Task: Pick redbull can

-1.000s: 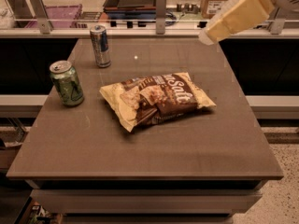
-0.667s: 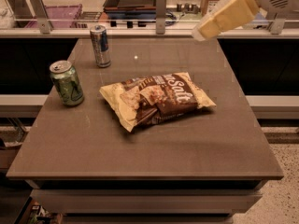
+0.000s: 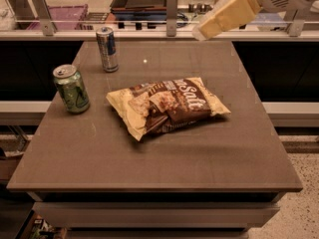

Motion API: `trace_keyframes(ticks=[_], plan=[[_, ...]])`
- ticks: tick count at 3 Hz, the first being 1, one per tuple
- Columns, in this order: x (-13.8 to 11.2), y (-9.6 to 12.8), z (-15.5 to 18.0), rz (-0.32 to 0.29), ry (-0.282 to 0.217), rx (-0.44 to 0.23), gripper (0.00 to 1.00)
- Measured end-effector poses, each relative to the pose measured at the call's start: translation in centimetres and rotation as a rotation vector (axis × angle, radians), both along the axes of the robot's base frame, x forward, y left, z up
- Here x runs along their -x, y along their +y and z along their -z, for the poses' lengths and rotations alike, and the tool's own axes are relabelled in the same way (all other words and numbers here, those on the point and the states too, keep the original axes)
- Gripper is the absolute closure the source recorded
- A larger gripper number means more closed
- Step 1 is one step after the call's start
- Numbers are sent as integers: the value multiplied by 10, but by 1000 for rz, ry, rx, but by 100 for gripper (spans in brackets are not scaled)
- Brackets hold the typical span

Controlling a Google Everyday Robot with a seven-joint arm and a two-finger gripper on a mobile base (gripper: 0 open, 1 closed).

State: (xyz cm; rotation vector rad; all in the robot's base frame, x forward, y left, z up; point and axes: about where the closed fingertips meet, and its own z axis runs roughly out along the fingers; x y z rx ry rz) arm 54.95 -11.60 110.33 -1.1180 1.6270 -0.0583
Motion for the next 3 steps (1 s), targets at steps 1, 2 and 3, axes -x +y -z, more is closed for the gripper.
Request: trace_keyframes(ticks=[1, 2, 3], plan=[[-20, 28, 8, -51, -1, -68, 0], [-40, 56, 20, -95, 8, -145, 0], [-53, 80, 31, -110, 10, -211, 0]])
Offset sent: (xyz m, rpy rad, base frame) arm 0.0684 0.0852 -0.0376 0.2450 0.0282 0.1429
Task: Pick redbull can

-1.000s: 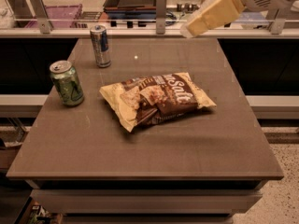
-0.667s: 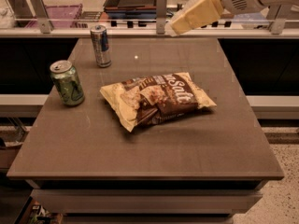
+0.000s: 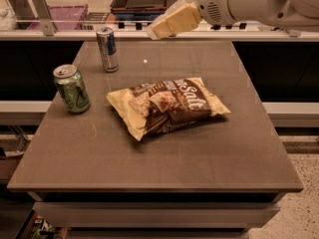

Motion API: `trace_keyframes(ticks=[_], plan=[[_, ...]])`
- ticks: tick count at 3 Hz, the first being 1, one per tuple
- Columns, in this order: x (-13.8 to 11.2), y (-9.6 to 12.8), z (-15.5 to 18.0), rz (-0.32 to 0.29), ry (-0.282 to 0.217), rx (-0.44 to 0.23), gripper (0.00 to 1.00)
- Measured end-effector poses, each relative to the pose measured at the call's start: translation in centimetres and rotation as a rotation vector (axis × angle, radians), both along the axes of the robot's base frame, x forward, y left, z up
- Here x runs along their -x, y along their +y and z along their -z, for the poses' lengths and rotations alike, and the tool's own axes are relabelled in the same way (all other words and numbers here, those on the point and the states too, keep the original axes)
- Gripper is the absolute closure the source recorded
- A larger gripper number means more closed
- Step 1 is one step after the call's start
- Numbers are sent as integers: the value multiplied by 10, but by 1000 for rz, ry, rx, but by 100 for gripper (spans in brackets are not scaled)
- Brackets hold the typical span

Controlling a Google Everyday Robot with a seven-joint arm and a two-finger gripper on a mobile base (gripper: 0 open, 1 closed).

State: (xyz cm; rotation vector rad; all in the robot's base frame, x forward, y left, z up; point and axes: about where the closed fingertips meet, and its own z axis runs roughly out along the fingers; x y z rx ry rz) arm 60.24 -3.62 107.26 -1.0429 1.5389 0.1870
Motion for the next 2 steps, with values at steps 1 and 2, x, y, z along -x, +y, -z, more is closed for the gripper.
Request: trace_keyframes(ticks=[1, 2], plan=[[-10, 26, 16, -13, 13, -26, 0], [-24, 47, 42, -33, 60, -24, 0]])
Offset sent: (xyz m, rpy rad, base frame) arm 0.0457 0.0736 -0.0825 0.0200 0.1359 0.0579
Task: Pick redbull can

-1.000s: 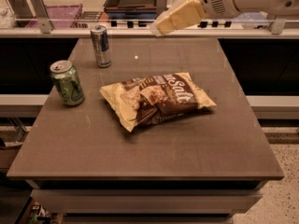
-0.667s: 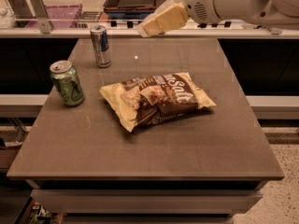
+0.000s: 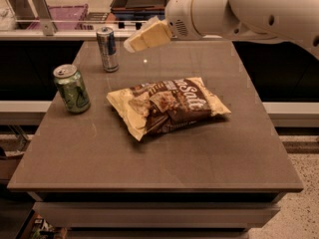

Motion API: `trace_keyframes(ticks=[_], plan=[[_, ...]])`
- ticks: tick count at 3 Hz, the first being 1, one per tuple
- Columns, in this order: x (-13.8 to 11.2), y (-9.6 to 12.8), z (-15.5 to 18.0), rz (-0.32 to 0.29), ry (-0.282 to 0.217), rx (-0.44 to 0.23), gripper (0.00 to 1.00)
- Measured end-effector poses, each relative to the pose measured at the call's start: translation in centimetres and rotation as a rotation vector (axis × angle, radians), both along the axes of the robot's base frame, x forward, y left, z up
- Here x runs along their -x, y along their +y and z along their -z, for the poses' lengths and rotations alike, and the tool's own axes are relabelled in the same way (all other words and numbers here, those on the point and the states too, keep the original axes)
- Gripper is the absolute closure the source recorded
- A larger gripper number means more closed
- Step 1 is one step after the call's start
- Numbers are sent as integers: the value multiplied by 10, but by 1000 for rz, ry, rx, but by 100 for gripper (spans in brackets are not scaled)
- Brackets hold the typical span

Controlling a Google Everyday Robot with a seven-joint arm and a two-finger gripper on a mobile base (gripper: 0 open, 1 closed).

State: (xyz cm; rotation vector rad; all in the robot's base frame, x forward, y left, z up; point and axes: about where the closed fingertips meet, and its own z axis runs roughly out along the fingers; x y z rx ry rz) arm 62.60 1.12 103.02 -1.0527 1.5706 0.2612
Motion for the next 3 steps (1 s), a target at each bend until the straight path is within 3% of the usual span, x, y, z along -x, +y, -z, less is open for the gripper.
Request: trace_keyframes(ticks=[2, 3], plan=[[-35, 31, 44, -67, 108, -39, 0], [-48, 47, 57, -90, 135, -85, 0]])
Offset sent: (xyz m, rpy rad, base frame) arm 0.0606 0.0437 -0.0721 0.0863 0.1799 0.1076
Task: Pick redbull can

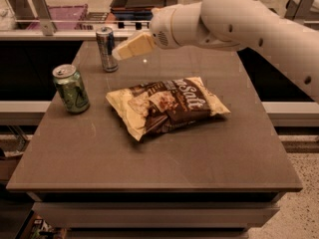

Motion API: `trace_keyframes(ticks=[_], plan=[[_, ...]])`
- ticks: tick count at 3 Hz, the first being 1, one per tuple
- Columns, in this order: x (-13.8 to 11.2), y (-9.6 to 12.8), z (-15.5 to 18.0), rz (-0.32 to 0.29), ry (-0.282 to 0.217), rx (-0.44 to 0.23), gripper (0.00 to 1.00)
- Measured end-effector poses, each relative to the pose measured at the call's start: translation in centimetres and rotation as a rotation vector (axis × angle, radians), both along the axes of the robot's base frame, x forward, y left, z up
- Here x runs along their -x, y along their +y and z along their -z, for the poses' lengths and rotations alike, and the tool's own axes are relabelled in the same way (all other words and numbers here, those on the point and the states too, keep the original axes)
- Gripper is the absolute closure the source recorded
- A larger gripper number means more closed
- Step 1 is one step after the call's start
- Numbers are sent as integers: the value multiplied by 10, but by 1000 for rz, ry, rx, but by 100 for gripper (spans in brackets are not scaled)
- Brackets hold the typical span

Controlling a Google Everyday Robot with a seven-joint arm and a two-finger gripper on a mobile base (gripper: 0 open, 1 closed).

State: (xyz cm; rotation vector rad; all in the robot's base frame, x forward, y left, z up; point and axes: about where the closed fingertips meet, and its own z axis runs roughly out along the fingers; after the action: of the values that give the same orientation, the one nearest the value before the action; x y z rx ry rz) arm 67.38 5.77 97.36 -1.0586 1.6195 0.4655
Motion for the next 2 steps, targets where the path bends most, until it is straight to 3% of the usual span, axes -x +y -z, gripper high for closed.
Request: trace_keyframes(ticks=[1, 2], plan=[[-6, 17, 7, 4, 0, -55, 0], [-7, 16, 5, 9, -5, -57, 0]])
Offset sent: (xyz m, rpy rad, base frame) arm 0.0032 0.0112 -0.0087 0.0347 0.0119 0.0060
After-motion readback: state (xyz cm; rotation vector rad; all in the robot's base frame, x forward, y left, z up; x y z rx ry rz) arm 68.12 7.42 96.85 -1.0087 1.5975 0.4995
